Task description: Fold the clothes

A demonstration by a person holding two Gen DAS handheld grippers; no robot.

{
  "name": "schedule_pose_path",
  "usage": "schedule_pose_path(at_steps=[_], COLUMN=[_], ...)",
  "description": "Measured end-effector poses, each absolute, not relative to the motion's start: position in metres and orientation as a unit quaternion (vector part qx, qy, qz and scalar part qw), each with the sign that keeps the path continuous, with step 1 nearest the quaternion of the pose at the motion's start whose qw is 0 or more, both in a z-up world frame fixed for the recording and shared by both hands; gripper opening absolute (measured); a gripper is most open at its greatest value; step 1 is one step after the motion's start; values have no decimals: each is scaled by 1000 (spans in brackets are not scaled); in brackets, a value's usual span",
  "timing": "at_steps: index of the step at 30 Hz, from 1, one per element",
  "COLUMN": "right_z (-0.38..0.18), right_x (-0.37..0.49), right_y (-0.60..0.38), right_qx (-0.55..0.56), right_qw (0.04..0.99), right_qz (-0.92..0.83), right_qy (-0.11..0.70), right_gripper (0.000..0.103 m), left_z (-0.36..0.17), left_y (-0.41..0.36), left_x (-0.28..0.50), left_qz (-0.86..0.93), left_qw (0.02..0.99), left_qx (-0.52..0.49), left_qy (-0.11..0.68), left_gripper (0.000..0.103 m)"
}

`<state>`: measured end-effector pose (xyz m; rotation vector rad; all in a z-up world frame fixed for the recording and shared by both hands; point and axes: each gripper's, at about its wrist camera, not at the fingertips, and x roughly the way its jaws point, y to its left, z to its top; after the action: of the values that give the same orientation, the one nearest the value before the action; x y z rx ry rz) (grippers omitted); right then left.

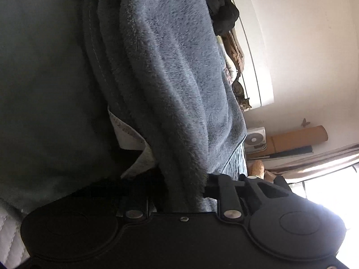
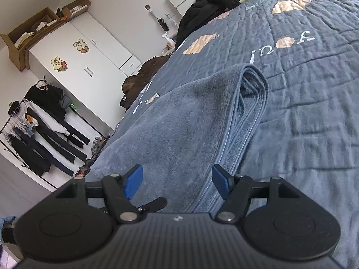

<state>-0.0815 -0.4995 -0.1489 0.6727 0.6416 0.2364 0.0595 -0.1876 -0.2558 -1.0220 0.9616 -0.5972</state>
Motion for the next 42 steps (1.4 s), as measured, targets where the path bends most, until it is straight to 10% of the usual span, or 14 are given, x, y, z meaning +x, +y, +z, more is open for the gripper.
schedule_pose_path(at_steps=[16,26,42], right_z=[-214,-232,-225], right_x=[-31,-5,39], right_y=[-567,-574,-570], right_qx=[508,539,511], right_qw=[804,797,792], right_qz=[45,60,86], right_qy=[306,268,323], right_gripper=[76,102,103], left_z=[-225,-230,-235], left_y=[-174,-160,-159], left_x=[67,62,63], left_qz=[-294,-307,-311], left_qw=[729,720,712], left_qx=[-436,-438,-444], left_qy=[437,443,446], left_gripper=[19,19,19])
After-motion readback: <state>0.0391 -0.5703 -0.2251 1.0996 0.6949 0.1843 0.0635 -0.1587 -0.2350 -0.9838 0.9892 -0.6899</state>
